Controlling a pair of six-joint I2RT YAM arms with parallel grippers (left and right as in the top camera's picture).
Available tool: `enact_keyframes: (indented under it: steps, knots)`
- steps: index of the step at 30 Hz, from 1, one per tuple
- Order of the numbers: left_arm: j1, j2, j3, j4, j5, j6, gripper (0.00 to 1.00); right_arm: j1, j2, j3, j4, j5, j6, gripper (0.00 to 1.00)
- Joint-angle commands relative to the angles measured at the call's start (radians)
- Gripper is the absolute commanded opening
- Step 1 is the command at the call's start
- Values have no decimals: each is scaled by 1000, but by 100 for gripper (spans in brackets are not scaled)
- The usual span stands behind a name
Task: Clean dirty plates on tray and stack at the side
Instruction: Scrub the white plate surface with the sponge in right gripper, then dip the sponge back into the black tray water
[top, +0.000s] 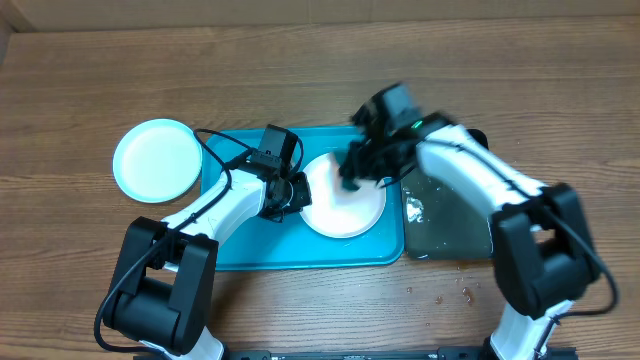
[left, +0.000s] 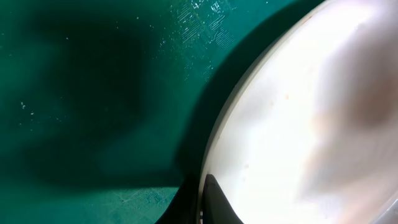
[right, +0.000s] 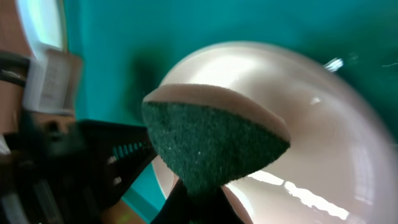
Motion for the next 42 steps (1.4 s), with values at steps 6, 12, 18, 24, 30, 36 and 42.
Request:
enact_keyframes:
  steps: [6,12,18,24,30,36,42]
  knots:
    - [-7,15,1,-11,-17,13,6,-203,-106,102,-296,98,-183,4]
    - [-7,15,1,-11,-23,13,6,-299,-104,90,-440,408,-187,4]
    - [-7,15,1,-10,-23,12,6,-296,-104,3,-405,458,-180,4]
    - [-8,15,1,-11,-22,12,7,-282,-104,-145,-246,539,-163,4]
    - [-7,15,1,-10,-22,12,8,-282,-103,-226,-154,579,-135,86]
    - [-7,15,1,-10,-22,13,8,-283,-103,-226,-122,579,-134,82]
    - [-8,15,1,-10,-22,12,8,-283,-103,-246,-108,579,-123,76]
